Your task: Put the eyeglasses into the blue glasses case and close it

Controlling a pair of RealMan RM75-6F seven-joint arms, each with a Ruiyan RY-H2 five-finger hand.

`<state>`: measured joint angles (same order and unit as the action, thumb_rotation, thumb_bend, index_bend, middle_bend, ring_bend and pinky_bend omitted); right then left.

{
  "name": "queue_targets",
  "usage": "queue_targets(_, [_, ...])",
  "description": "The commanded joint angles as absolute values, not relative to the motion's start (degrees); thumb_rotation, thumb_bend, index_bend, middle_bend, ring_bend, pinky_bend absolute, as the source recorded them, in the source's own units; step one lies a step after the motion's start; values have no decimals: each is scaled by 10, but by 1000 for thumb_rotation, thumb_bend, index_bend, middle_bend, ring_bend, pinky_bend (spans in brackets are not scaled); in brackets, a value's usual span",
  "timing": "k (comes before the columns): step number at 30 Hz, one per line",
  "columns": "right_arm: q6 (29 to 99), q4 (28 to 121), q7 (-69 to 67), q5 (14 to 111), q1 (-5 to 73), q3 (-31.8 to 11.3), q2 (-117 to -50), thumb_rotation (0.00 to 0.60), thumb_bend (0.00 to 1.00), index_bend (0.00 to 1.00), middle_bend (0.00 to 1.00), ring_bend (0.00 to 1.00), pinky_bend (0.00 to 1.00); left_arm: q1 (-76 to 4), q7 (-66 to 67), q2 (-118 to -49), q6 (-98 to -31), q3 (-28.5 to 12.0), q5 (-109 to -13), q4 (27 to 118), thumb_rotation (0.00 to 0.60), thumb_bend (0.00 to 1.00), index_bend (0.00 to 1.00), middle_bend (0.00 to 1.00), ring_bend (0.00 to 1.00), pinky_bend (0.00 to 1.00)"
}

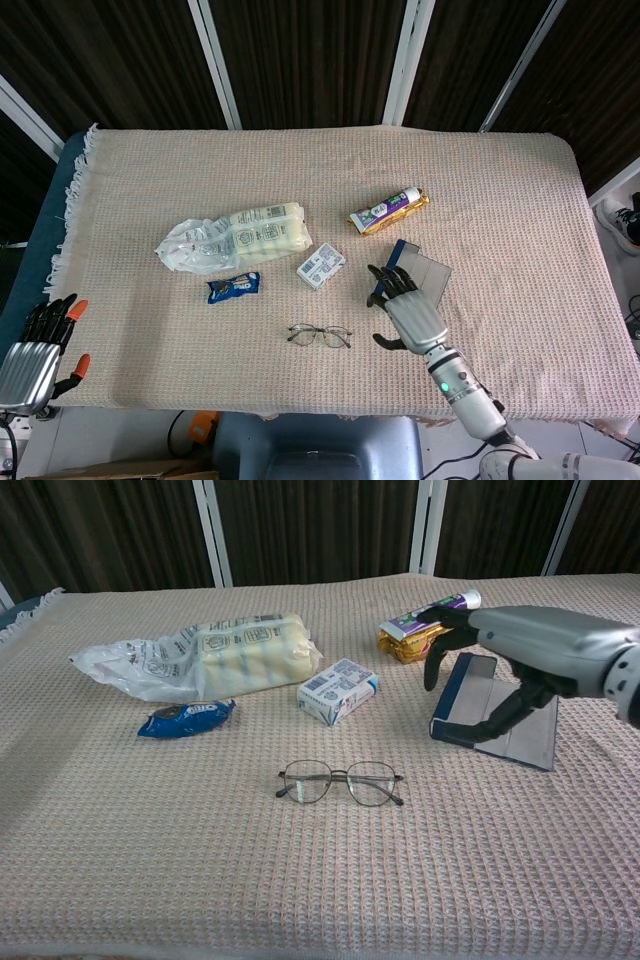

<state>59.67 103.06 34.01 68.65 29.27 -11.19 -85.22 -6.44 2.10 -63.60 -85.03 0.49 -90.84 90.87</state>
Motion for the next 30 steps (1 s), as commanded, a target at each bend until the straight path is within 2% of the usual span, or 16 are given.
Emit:
queue_targets(1, [591,1008,412,600,346,-139,-930,600,411,540,14,0,0,-60,15,-633,-857,7,-911,907,600,385,0,0,0,49])
queue_targets(10, [606,938,461,545,396,-127,-1020,600,416,585,27,0,0,-50,-5,-625,-872,8,-912,903,600,385,0,0,0,50])
queue_targets(19, [616,897,480,532,414,-105,-1056,600,430,608,35,0,0,-46,-13,-622,-876,9,-914,901,600,385,0,0,0,50])
queue_targets(25, [621,882,480,527,421,-102,-1066,600,477,631,45,0,0,-45,-14,-621,-876,9,-916,901,600,385,0,0,0,50])
queue_targets(30, [623,872,481,519,426,-102,-1072,600,477,639,52,0,0,-45,-15,-621,-876,8,-915,901,600,385,0,0,0,50])
